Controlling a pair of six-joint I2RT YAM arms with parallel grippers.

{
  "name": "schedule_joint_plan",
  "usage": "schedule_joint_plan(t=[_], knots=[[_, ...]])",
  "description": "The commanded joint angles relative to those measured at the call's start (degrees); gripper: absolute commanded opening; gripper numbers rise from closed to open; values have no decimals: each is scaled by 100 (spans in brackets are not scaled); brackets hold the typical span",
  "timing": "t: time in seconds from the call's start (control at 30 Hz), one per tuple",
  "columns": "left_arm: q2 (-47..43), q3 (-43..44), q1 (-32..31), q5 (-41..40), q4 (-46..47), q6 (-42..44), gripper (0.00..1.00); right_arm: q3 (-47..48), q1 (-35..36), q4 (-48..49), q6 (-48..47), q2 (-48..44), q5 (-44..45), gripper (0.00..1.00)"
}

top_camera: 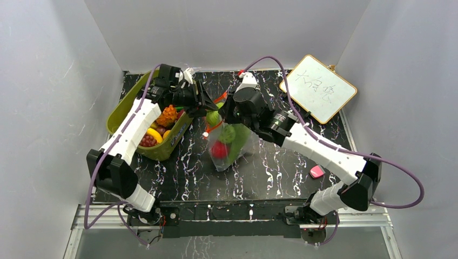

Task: Place the food in the zip-top bag and seal the zipper
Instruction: Place the fake vegetable in the zipper food storage bag.

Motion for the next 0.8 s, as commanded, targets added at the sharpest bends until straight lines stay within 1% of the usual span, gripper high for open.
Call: schedule_joint_plan(t=[0.0,0.1,0.17,0.3,0.37,0.43,0.5,0.63,0.7,0.77], knots=[[260,554,-281,0,-179,-55,17,415,-18,848,-101,44,-152,0],[448,676,-456,-85,-415,121,17,365,-23,951,-155,54,-34,0],[549,652,-464,-35,-482,115,18,407,-22,1001,-190,114,-29,0],[706,856,-498,-249,-859,197,18,449,-17,1059,-180,176,-95,0],[729,929,-499,-174,-857,143,18,380,-24,1073,-163,137,-72,0],[733,1030,-499,5,-718,-32,23,261,-25,1082,-111,65,-4,0],[660,1051,-495,299,-401,-312,36,105,-24,1118,-28,-64,58,0],[412,862,-491,726,239,-813,48,-131,-28,1153,10,-338,276,0],[234,767,-490,795,352,-936,55,-255,-35,1168,19,-471,360,0],[118,779,-477,773,340,-944,60,-383,-50,1188,95,-596,382,0]])
